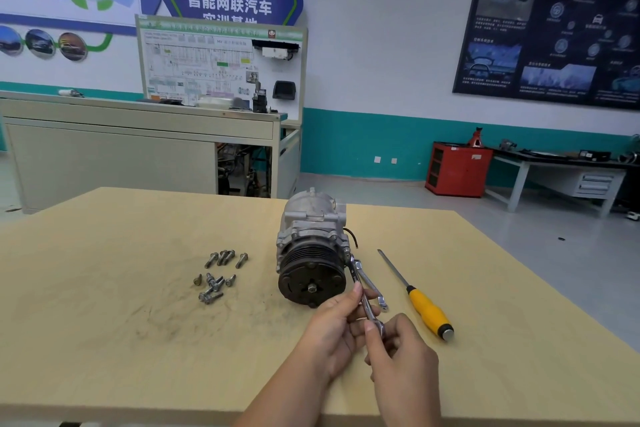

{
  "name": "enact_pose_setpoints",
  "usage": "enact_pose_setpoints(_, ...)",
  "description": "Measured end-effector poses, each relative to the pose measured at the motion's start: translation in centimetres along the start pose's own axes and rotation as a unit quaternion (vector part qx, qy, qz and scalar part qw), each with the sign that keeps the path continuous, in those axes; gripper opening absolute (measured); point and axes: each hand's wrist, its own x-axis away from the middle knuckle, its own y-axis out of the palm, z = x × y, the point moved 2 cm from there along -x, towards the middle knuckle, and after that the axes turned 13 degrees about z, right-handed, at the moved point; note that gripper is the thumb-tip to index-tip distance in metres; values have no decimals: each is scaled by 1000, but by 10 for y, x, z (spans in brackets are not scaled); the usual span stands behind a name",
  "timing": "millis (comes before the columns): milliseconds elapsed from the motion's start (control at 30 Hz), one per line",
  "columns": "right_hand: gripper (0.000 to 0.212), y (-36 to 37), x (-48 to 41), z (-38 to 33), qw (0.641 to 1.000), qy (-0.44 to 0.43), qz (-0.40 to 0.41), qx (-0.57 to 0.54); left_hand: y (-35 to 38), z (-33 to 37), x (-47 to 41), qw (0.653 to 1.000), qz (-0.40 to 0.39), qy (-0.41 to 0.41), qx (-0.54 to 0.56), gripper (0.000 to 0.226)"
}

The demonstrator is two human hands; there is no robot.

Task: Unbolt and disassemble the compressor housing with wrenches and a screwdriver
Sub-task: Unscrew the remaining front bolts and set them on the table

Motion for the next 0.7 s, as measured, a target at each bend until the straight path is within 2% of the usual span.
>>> enact_pose_setpoints(333, 49, 1, 8, -8, 993, -102, 11, 51, -2, 0, -1, 1000, 15, 3, 7, 30)
enact_pose_setpoints(700, 45, 2, 6, -5, 996, -70, 17, 45, -1, 1, -2, 1000, 25, 10, 0, 30)
